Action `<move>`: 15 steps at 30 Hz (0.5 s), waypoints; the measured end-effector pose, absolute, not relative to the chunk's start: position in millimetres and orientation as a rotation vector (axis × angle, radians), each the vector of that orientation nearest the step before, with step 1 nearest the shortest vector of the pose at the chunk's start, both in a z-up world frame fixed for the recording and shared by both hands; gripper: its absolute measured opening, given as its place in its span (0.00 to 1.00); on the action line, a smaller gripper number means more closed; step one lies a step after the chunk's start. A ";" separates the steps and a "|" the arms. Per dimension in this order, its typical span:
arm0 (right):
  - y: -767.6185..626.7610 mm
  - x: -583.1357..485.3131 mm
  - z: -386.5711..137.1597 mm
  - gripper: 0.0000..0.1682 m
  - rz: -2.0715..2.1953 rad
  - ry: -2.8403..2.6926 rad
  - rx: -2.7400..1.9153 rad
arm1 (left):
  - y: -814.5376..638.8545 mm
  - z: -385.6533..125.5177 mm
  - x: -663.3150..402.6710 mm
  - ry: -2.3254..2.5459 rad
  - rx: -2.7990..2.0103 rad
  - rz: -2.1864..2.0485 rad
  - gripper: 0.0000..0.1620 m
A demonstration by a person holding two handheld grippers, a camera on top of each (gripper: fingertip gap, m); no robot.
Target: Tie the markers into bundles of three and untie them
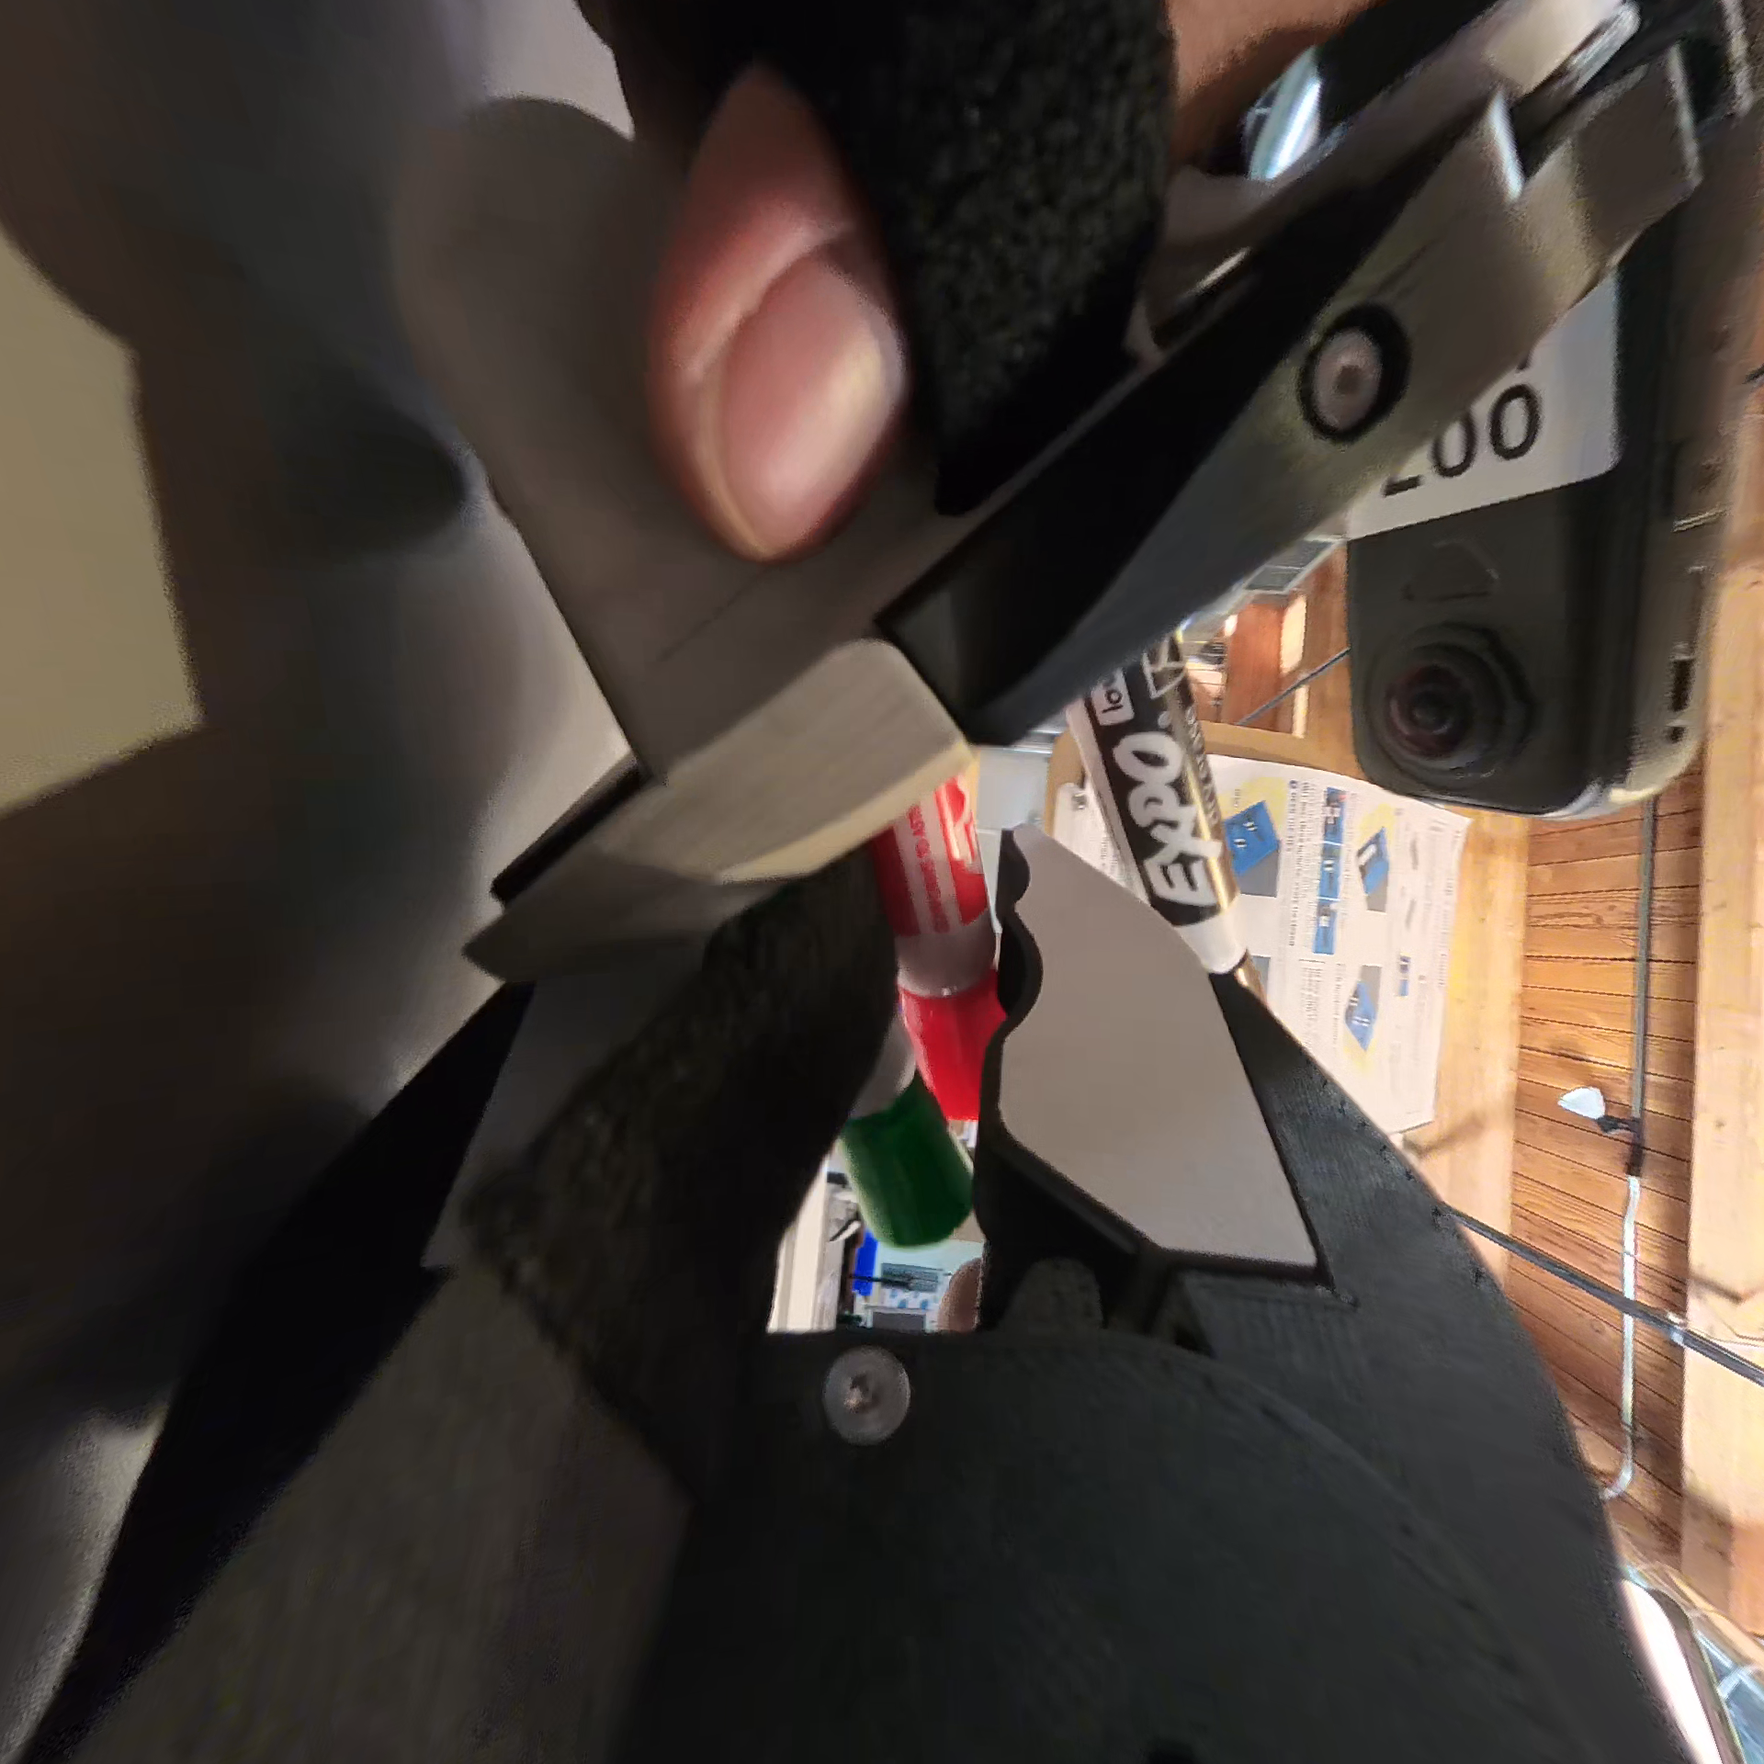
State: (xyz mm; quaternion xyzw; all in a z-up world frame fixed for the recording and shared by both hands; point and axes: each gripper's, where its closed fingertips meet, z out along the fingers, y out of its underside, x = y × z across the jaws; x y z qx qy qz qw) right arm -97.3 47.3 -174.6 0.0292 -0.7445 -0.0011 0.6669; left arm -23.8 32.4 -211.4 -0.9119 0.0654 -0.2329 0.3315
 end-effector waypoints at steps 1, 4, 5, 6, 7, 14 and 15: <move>46.4 -97.3 -173.3 0.29 -0.001 -1.666 0.070 | 32.6 -209.8 -20.9 0.165 -2.372 -0.641 0.09; 43.9 -97.4 -169.3 0.29 -0.002 -1.618 0.093 | 33.4 -205.6 -12.8 0.146 -2.339 -0.728 0.09; 43.8 -97.3 -168.5 0.29 -0.003 -1.607 0.099 | 33.4 -205.0 -11.9 0.141 -2.334 -0.743 0.09; 43.7 -97.2 -167.8 0.29 -0.001 -1.598 0.101 | 33.6 -203.9 -10.7 0.133 -2.326 -0.764 0.09; 43.6 -97.1 -166.9 0.28 0.000 -1.589 0.104 | 33.6 -202.7 -9.3 0.125 -2.317 -0.788 0.09; 43.5 -97.0 -164.2 0.26 -0.010 -1.551 0.127 | 33.5 -200.9 -7.4 0.111 -2.306 -0.826 0.09; 43.6 -97.1 -163.8 0.25 -0.016 -1.545 0.129 | 33.4 -200.9 -7.6 0.111 -2.306 -0.825 0.09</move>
